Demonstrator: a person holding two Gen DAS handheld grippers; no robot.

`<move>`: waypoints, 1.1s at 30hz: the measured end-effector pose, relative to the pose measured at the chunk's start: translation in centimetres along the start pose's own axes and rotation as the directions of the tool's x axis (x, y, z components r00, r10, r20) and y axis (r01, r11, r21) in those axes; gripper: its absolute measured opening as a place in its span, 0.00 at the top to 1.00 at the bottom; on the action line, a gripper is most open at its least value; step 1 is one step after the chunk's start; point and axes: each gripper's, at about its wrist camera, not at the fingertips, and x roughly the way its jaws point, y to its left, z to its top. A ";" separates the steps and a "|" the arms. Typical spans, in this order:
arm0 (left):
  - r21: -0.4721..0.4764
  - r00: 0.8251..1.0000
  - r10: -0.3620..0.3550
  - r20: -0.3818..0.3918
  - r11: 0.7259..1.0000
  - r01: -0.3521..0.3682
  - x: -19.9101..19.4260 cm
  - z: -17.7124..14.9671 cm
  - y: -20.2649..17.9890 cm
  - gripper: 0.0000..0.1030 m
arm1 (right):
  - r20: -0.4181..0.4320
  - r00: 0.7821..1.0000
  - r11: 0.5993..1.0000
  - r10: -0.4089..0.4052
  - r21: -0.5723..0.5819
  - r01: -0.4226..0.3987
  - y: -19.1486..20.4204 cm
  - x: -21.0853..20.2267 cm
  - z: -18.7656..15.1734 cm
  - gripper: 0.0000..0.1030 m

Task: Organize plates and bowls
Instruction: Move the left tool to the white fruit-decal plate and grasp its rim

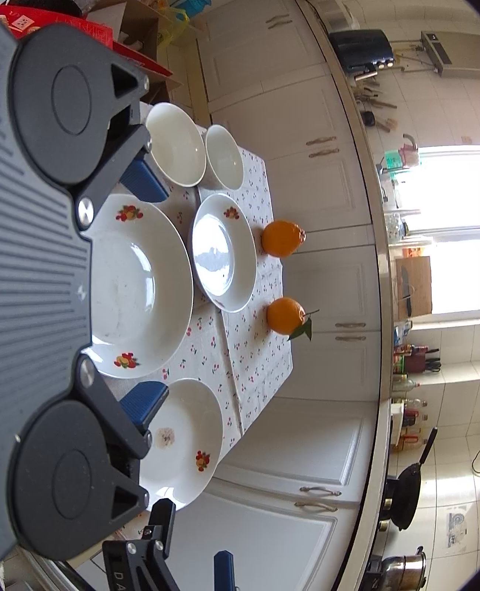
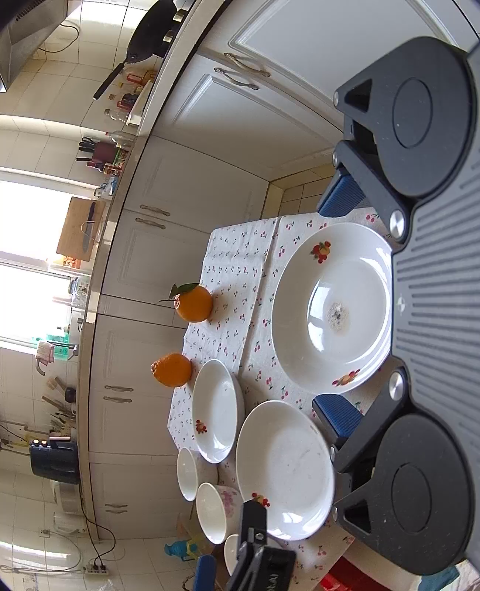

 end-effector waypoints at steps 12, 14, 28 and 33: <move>-0.002 0.992 -0.068 -0.105 0.998 0.068 5.1 1.5 -1.2 0.01 | -0.122 0.984 0.991 0.127 0.054 -0.121 -3.4 3.9 -4.6 0.00; 0.016 0.990 -0.075 -0.117 0.997 0.078 6.0 1.7 -1.5 0.01 | -0.146 0.979 0.989 0.143 0.062 -0.135 -3.7 4.9 -5.4 0.00; 0.036 0.945 -0.232 -0.232 0.968 0.247 11.7 3.6 -4.9 0.01 | -0.191 0.950 0.969 0.245 0.073 -0.235 -5.4 8.7 -7.1 0.00; 0.108 0.927 -0.268 -0.263 0.946 0.304 13.5 4.7 -7.0 0.01 | -0.153 0.944 0.956 0.292 0.036 -0.290 -6.0 8.8 -7.6 0.00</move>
